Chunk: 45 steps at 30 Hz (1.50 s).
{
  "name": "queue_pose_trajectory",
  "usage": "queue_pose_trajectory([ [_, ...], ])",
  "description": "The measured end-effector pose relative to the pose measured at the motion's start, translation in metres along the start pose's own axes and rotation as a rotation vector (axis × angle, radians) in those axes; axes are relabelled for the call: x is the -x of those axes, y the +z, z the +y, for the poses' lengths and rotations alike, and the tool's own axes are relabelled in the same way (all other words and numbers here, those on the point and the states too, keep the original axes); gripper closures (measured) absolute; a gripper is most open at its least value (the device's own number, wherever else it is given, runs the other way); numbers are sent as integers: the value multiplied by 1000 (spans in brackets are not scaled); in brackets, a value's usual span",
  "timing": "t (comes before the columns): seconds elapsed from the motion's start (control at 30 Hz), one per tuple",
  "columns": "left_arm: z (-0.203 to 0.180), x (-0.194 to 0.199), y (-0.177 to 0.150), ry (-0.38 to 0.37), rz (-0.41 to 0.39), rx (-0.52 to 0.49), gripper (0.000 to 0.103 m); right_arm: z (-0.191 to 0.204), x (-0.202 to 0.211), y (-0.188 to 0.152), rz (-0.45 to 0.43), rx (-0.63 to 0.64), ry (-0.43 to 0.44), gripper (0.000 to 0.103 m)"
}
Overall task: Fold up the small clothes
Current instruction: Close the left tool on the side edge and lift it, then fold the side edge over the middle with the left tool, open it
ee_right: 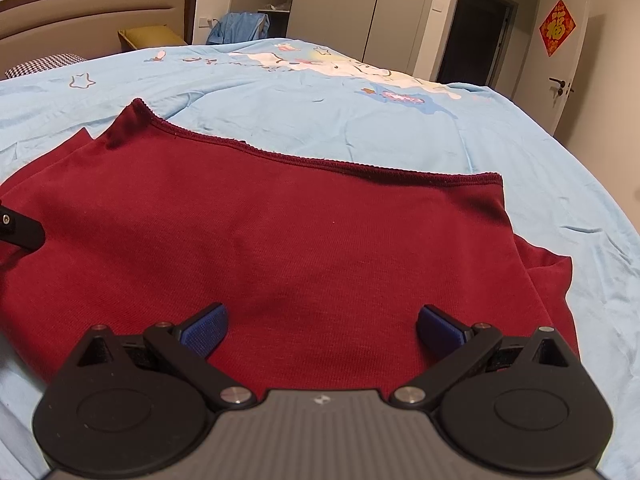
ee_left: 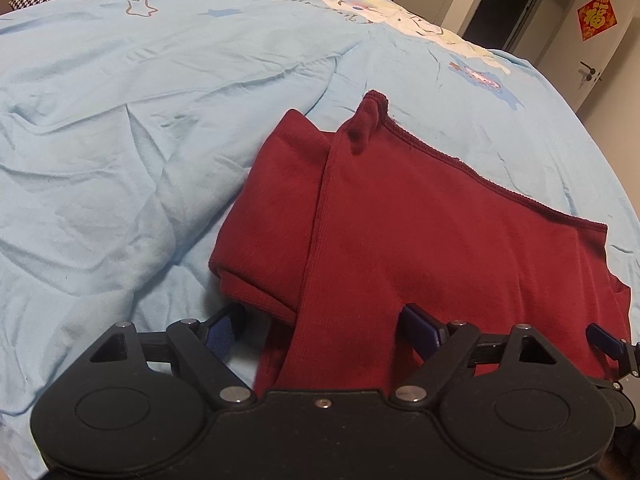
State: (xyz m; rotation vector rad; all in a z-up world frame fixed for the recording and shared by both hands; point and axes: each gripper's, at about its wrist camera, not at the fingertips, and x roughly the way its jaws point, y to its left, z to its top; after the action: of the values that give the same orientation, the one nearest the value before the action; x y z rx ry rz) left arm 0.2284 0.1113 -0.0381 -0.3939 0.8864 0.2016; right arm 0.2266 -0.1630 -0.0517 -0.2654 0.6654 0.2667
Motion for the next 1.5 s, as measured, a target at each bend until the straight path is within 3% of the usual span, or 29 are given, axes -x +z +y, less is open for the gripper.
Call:
queue_pose_trajectory([
  [0.13,-4,0,1,3,-5,-1,26,-1,0,0,-3,-4,6,0],
  [0.3,-7,4,1,-21,-42,22,54,-2,4,1,1,-1,16,0],
  [0.53,-5,7,0,-22,-72,66,69,-9,22,-2,-21,27,52,0],
  [0.67,-14,12,0,-3,-100,43,83,-18,43,-11,-65,53,52,0],
  [0.8,-42,20,2,46,-154,-84,87,-33,65,-22,-86,50,33,0],
  [0.97,-100,36,8,30,-232,-282,88,-63,85,-30,-103,-17,-7,0],
  [1.23,-212,54,-7,-174,-258,-554,90,-128,120,-60,-108,-118,-130,0],
  [1.37,-257,49,-35,-284,-199,-634,90,-160,133,-86,-65,-164,-215,0],
  [1.5,-281,35,-62,-326,-129,-656,90,-188,144,-114,-15,-222,-281,0],
])
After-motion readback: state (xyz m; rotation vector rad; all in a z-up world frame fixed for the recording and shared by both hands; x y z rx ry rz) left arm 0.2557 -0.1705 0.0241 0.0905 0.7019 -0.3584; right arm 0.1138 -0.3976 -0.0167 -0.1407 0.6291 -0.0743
